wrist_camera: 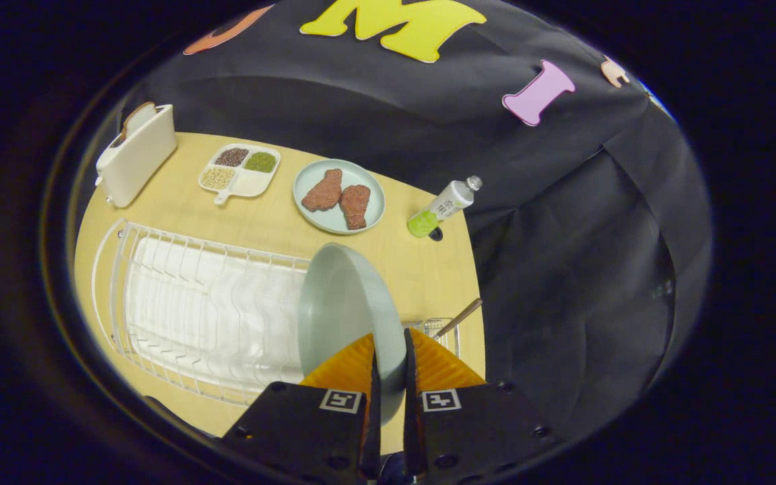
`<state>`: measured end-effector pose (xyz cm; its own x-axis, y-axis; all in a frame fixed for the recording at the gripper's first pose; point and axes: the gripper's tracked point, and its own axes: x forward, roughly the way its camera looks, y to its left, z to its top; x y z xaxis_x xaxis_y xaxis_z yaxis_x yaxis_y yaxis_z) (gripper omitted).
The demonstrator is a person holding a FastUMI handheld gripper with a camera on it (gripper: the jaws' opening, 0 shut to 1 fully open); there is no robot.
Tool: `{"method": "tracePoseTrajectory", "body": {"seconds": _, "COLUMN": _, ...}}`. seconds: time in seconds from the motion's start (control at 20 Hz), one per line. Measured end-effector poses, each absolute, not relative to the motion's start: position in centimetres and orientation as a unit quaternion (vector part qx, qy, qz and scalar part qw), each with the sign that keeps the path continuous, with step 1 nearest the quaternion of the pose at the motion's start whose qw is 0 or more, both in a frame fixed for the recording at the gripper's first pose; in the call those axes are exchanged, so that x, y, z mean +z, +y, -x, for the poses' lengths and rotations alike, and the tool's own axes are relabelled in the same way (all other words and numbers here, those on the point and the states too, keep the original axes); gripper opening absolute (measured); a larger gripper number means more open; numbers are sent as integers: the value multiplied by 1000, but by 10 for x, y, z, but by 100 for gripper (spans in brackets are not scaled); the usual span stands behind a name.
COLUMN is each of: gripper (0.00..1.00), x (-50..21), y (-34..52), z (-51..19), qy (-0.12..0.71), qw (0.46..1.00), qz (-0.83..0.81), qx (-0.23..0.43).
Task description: Take the plate from the dish rack, then take the spoon from the basket and place it into the plate.
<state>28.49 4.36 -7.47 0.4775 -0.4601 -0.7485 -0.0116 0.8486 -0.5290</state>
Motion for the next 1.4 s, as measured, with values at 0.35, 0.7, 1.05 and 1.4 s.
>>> {"method": "tracePoseTrajectory", "body": {"seconds": 0.35, "gripper": 19, "x": -74, "y": 53, "z": -220, "qy": 484, "qw": 858, "qz": 167, "qx": -27}}
{"method": "tracePoseTrajectory", "body": {"seconds": 0.7, "gripper": 19, "x": -105, "y": 56, "z": -132, "qy": 474, "qw": 868, "qz": 128, "qx": 77}}
{"method": "tracePoseTrajectory", "body": {"seconds": 1.05, "gripper": 19, "x": -179, "y": 58, "z": -77, "qy": 495, "qw": 857, "qz": 0, "qx": 144}}
{"method": "tracePoseTrajectory", "body": {"seconds": 1.4, "gripper": 19, "x": -240, "y": 20, "z": -57, "qy": 494, "qw": 858, "qz": -71, "qx": 120}}
